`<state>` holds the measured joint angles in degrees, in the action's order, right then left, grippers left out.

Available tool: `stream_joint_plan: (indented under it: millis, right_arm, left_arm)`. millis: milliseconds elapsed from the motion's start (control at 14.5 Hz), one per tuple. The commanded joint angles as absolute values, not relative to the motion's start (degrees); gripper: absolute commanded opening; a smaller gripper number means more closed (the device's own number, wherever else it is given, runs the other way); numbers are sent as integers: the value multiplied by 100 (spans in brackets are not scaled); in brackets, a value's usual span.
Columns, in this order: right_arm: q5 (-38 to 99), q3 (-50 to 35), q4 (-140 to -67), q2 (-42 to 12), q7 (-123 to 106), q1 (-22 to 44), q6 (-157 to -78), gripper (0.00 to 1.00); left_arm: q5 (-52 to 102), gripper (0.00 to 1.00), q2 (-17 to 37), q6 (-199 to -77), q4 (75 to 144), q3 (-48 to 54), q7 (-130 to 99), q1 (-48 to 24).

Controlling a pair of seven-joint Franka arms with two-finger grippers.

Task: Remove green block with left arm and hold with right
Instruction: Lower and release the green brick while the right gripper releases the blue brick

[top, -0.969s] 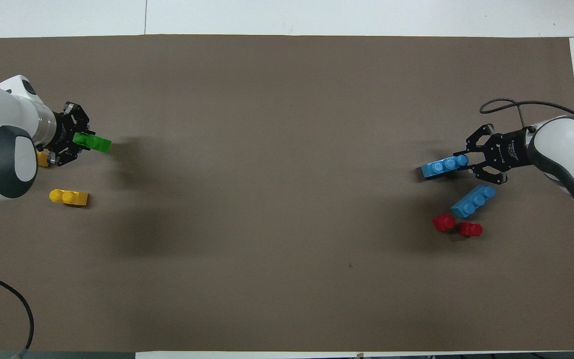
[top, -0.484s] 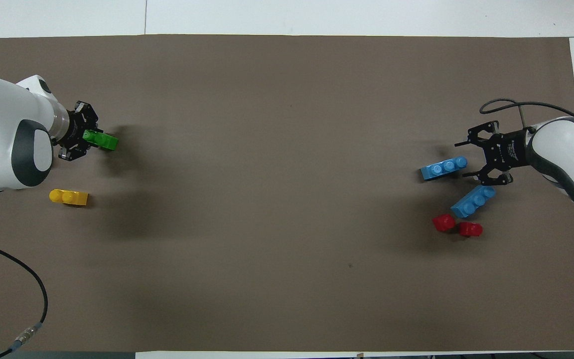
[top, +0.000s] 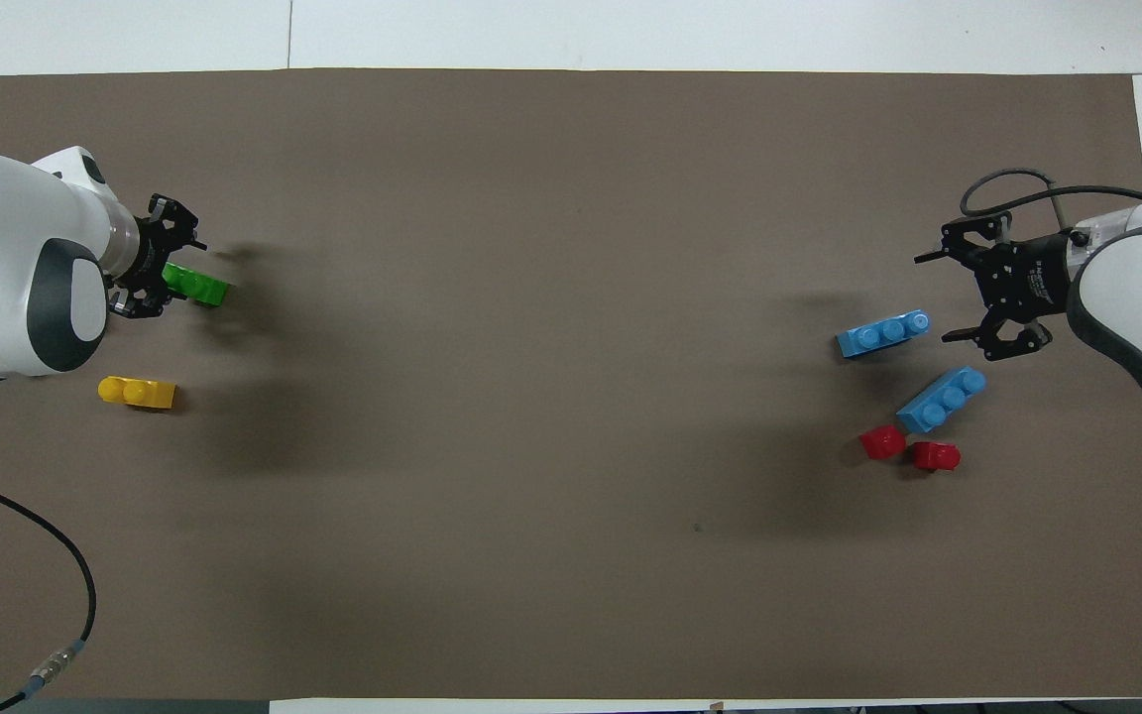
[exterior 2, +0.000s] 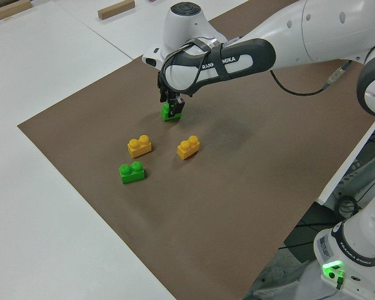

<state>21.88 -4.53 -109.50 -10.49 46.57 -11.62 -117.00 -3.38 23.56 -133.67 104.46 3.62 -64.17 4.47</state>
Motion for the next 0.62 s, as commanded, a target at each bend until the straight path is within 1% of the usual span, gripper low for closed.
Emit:
stream_joint_plan:
  millis: [0,208,277,415,553]
  right_arm:
    - [1348,-483,-10487,-713,4090,-915,-11094,100]
    - [889,-510,-10223,-195,2764,-888,-10593,100]
    - [748,-510,-10074,-115,2351,-888,-10347,100]
    - [555,-519,-9617,-105,1542,-896,-9837,100]
    - [379,-519,-9222,-193,768,-896,-9485,100]
  left_arm:
    - [-448,100,2391,-13386,10345,360,-5952,457]
    - [-448,100,2364,-13412,10362,369,-5924,466]
    - [-448,100,2356,-13403,10362,369,-5924,483]
    - [-448,100,2347,-13377,10354,369,-5915,483]
    - [-448,100,2128,-13115,10354,369,-5592,518]
